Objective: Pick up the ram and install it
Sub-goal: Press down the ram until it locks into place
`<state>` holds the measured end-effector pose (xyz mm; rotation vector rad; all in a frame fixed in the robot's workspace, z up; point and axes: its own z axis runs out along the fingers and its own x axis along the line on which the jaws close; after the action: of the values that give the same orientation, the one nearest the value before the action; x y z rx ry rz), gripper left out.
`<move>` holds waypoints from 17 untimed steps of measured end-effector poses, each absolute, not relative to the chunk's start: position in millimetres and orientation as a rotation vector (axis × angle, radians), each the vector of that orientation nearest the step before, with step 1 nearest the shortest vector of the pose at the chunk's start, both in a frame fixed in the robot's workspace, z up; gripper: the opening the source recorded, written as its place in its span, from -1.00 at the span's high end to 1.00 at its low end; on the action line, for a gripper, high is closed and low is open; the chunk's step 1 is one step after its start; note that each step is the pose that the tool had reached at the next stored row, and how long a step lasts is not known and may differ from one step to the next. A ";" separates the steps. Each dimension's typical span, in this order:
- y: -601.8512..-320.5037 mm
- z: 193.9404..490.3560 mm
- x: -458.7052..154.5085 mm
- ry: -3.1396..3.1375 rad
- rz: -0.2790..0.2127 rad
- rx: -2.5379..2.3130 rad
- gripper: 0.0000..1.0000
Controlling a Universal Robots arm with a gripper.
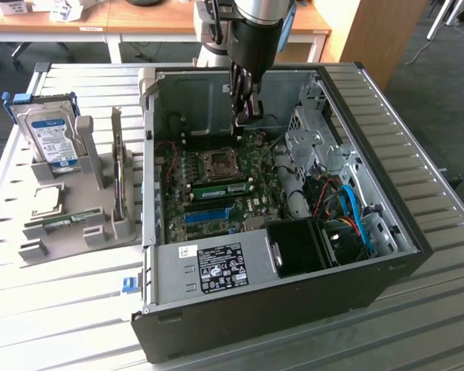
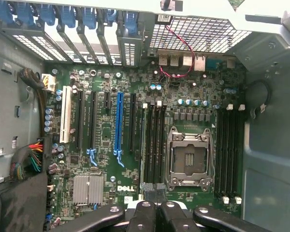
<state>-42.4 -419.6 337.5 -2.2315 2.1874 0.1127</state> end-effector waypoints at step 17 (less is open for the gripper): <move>-419.6 336.3 -42.4 2.486 0.108 -1.876 0.79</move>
<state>-42.4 -419.6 336.3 -1.8758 2.4863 0.1076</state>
